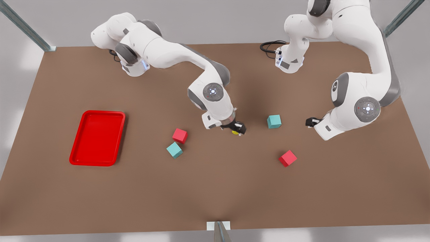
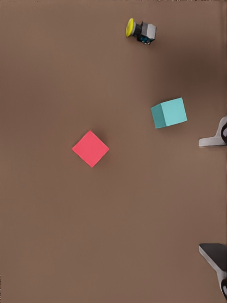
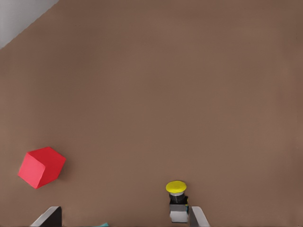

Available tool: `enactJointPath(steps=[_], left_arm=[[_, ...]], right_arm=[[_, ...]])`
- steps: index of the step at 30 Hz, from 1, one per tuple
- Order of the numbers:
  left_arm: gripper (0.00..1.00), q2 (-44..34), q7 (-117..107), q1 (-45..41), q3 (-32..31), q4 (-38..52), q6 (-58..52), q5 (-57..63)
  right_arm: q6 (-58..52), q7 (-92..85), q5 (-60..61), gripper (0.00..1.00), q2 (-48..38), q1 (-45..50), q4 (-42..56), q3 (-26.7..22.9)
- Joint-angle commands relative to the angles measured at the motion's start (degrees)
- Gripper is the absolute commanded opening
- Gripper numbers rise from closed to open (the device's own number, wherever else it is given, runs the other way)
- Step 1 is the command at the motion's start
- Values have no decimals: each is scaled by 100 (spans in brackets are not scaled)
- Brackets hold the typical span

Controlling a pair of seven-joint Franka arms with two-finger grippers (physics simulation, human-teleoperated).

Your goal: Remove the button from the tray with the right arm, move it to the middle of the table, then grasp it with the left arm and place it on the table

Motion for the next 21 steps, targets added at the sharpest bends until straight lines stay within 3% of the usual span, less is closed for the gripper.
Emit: enactJointPath(steps=[1, 2, 4, 6, 8, 9, 10, 13, 21], left_arm=[[100, 355, -2055, -525, -7, 21, 806, -248], [100, 583, -2776, -806, -7, 21, 1228, -266], [100, 1207, -4604, -1412, -7, 100, 2009, -494], [100, 1454, -5538, -1966, -15, 47, 2977, -775], [100, 1471, -5547, -2370, -15, -839, 4505, -881], [100, 1436, -5556, -2493, -15, -1042, 4691, -890], [100, 1164, -5556, -2670, -15, -1921, 5473, -881], [100, 786, -4915, -2933, -7, -2967, 6617, -820], [100, 1041, -3288, -3100, -7, -3345, 6669, -152]], right_arm=[[-2048, -2412, 17, 100, -531, -417, -26, -3], [-2470, -3298, 26, 100, -977, -890, -446, 6], [-2383, -5232, 17, 100, -2595, -2138, -2626, -3], [-2164, -6718, -36, 100, -2999, -3264, -3259, -47], [-1593, -7590, -105, 100, -3449, -3801, -3928, -125], [-1374, -7590, -185, 100, -3641, -3810, -4261, -170], [-994, -7590, -194, 100, -4003, -3898, -4913, -170], [-986, -8021, -203, 100, -3950, -4100, -4597, -170], [-1504, -8012, -466, 100, -3792, -4197, -4122, -170]])
